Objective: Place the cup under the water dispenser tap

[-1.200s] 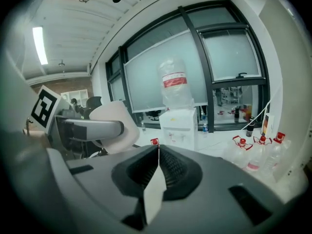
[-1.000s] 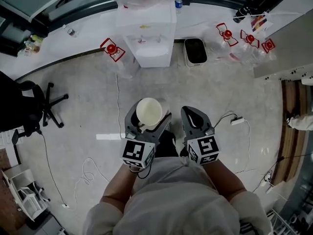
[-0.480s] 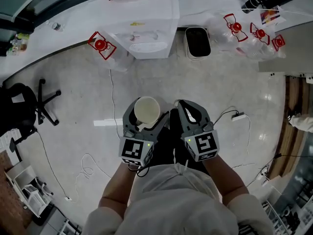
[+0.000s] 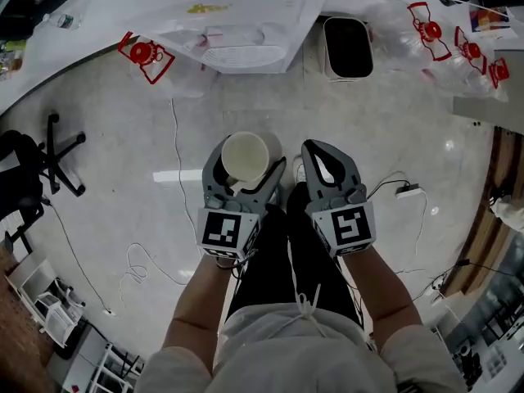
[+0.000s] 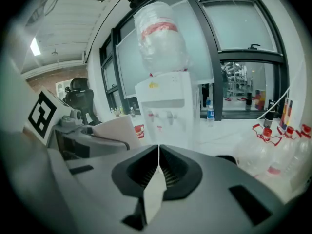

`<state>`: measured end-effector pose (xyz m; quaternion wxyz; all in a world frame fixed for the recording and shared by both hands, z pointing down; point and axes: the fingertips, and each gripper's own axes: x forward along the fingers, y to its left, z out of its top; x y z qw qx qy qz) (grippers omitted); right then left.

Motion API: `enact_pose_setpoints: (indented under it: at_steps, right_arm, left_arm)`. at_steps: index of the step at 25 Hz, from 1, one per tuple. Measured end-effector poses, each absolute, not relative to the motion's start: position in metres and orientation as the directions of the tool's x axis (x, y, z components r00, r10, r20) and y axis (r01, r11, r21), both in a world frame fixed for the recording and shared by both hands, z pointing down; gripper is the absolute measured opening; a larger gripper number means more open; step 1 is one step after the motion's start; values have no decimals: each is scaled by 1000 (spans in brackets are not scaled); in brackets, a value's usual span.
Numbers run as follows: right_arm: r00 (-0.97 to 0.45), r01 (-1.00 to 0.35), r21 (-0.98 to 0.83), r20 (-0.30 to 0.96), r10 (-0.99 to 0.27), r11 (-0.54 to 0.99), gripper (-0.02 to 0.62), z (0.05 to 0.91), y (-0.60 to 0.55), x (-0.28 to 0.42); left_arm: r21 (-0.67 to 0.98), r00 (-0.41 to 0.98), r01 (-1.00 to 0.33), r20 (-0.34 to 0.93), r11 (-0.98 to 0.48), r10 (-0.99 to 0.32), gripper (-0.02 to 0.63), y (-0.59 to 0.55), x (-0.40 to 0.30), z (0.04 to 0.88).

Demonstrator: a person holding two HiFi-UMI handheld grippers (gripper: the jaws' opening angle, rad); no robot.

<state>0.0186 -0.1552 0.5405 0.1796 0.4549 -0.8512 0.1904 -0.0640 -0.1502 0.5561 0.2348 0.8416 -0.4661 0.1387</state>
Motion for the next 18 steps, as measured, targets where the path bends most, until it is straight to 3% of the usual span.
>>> enact_pose_setpoints:
  at_steps: [18]
  right_arm:
    - [-494,-869,-289,453,-742,402,29,662,-245,11]
  left_arm:
    - [141,429,-902,411,-408,-804,413,-297,-70,693]
